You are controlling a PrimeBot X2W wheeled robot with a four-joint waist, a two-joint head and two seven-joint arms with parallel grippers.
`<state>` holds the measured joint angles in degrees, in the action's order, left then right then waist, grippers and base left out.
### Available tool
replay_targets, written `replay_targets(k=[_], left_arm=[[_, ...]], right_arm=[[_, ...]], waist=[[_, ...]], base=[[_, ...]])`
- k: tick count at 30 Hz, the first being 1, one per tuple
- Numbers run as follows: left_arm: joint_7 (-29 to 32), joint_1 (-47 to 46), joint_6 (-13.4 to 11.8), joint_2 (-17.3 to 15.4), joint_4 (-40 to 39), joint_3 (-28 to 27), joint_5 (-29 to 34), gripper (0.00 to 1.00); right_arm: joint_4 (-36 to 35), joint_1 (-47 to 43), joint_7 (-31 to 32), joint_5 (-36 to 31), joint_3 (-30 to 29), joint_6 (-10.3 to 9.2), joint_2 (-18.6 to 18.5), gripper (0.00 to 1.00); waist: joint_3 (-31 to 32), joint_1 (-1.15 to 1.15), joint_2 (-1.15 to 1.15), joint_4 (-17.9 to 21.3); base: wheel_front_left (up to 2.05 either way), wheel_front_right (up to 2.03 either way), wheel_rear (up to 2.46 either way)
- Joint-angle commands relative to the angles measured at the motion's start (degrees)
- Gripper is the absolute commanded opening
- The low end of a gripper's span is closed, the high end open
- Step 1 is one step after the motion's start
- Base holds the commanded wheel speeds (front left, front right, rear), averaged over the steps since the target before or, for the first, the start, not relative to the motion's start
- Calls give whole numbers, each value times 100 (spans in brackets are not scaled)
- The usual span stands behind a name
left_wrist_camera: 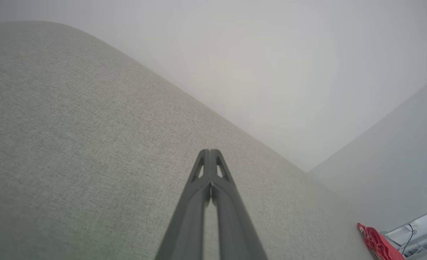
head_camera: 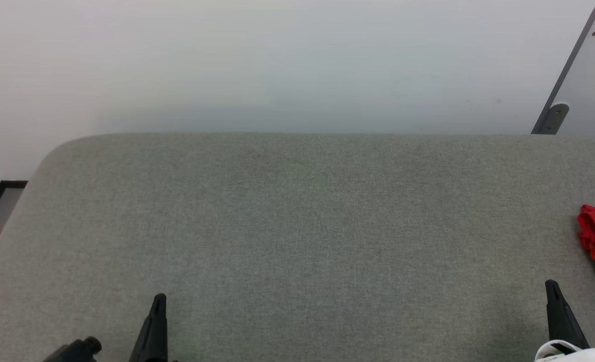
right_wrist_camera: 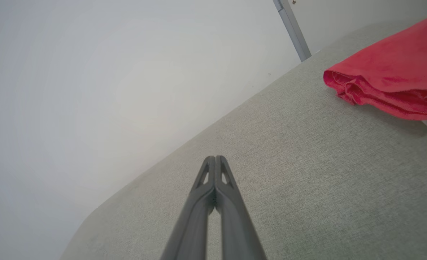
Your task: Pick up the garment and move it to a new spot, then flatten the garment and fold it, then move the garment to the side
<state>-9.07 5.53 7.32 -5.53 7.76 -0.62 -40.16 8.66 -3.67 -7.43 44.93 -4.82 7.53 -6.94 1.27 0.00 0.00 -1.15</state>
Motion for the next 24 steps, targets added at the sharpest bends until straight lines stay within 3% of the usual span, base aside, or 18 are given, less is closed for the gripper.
replay_targets(k=[1,24], left_arm=[[39,-160,11,-36,-48,-30,-217,0],[457,-498,16,-5,150,-121,-1928,0]], right_arm=[[-50,175,56,185,-28,-2,-13,0],[136,458,499,1671,-82,-3,122,0]], waist=[[-2,0,0,1],[-37,0,0,29]], base=[[0,0,0],[0,0,0]])
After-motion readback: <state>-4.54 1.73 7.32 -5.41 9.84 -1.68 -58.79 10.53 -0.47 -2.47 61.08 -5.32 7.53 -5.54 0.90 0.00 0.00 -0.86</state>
